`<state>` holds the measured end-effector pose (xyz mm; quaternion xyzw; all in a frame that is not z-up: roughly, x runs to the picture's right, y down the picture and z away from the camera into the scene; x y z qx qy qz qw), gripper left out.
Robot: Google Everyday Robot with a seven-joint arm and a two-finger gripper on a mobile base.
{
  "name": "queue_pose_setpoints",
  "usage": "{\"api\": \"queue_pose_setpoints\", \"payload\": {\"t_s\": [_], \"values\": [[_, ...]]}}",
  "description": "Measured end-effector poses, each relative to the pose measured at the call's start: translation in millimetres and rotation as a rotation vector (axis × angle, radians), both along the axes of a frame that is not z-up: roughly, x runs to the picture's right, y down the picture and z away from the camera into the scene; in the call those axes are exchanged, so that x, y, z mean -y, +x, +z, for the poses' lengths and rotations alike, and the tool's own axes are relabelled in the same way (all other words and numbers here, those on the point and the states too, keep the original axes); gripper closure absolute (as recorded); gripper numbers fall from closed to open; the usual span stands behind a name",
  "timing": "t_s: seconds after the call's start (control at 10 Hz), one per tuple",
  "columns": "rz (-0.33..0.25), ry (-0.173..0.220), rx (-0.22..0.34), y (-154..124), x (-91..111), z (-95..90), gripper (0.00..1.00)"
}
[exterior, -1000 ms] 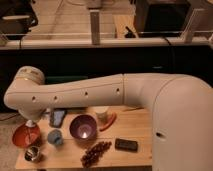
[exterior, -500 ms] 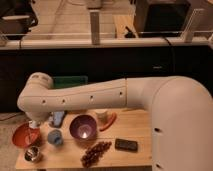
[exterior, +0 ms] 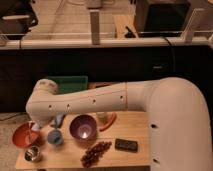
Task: Place towel in red bowl
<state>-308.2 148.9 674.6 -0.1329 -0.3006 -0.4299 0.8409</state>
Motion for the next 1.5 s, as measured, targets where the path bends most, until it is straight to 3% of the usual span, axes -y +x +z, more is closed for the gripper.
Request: {"api": "queue_pose_setpoints", "payload": {"t_s": [0.7,1.0,1.3,1.5], "values": [[-0.04,0.037,0.125,-76,31,-21.7,1.0],[-0.067,0.034,0.147,-94,29,-13.2,0.99],[-0.078,0.044,0.161,-95,31,9.9,0.75],[-0.08,0.048,0.165,-94,31,23.4,0.53]]}}
